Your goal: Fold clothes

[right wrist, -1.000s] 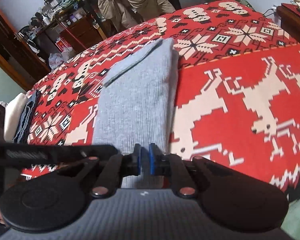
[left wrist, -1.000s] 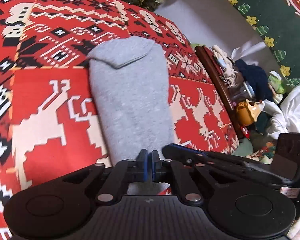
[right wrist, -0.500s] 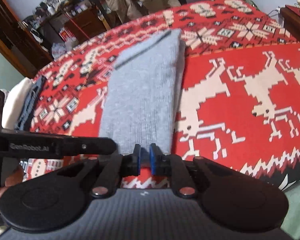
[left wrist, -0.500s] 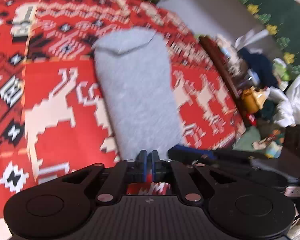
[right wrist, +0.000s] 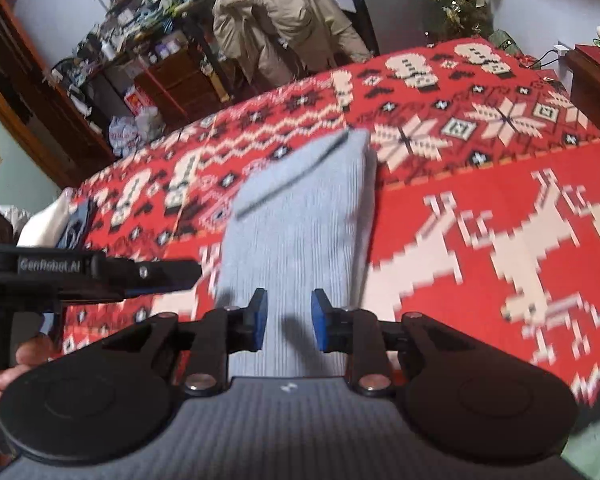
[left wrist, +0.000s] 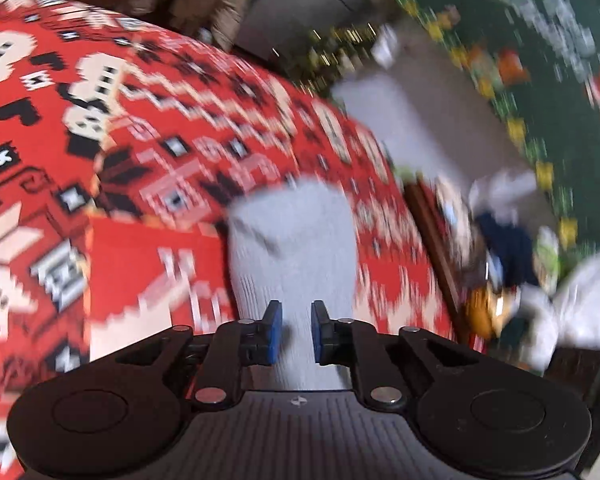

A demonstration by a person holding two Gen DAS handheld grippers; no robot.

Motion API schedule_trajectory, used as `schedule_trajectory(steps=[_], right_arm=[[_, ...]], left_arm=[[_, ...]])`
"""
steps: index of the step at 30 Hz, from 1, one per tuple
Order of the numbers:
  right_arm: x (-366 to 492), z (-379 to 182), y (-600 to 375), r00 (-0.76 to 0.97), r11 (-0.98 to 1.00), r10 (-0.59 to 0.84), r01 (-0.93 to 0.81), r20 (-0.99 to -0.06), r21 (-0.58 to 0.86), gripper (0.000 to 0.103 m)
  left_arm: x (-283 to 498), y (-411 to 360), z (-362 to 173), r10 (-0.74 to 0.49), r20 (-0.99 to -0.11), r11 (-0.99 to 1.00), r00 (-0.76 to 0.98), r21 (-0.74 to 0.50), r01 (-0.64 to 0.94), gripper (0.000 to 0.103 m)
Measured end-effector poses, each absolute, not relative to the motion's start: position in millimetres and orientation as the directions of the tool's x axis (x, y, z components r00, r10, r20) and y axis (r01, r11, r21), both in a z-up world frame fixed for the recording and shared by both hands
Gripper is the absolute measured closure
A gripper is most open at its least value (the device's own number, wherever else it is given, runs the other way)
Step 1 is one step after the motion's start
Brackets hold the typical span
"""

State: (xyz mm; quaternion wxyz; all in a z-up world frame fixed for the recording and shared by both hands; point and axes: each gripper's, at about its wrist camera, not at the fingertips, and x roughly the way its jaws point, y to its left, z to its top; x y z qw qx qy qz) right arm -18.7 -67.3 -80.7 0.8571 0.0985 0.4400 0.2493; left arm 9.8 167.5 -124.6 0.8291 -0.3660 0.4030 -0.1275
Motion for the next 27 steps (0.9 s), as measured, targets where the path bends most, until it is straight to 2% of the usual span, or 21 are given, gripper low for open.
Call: schedule_trajectory(steps=[1, 4, 9, 13, 16, 17, 19, 22, 27], right_arm=[[-11.7, -82.1, -66.3, 0.496, 0.853, 0.520, -0.334, -0.695, 0.400, 0.077], [6.6, -88.0, -66.2, 0.514, 0.854, 0.521, -0.309, -0.682, 0.419, 0.077], [24.0, -101.5, -73.8, 0.526, 0.845, 0.530, -0.261, -0.665, 0.467, 0.077], [29.2, -110.3, -76.7, 0.519, 0.838, 0.537, -0.242, -0.665, 0.489, 0.077], [30.3, -112.3, -76.5, 0.520, 0.836, 0.540, -0.242, -0.662, 0.492, 0.077], [30.5, -112.6, -76.4, 0.521, 0.836, 0.541, -0.242, -0.661, 0.493, 0.077], [30.9, -113.2, -76.2, 0.521, 0.835, 0.542, -0.243, -0.659, 0.494, 0.077], [30.1, -113.4, -74.5, 0.523, 0.837, 0.540, -0.246, -0.660, 0.489, 0.077], [28.9, -114.4, -73.9, 0.522, 0.835, 0.542, -0.246, -0.659, 0.492, 0.077]], left_arm=[[15.6, 173.9, -129.1, -0.500, -0.558, 0.673, 0.662, -0.732, -0.108, 0.086], [27.7, 194.3, -148.0, -0.489, -0.523, 0.576, 0.698, -0.794, -0.192, 0.071], [43.2, 205.0, -162.6, -0.497, -0.505, 0.517, 0.706, -0.825, -0.226, 0.070], [62.2, 193.4, -167.3, -0.522, -0.526, 0.550, 0.671, -0.809, -0.206, 0.070], [69.4, 185.7, -175.5, -0.541, -0.539, 0.558, 0.645, -0.804, -0.204, 0.082], [69.7, 183.6, -175.4, -0.531, -0.549, 0.571, 0.645, -0.795, -0.206, 0.090], [66.6, 182.3, -169.4, -0.494, -0.547, 0.603, 0.676, -0.775, -0.187, 0.097], [58.2, 178.6, -149.6, -0.424, -0.516, 0.666, 0.744, -0.735, -0.130, 0.097], [57.6, 175.2, -152.0, -0.402, -0.520, 0.693, 0.753, -0.711, -0.121, 0.097]])
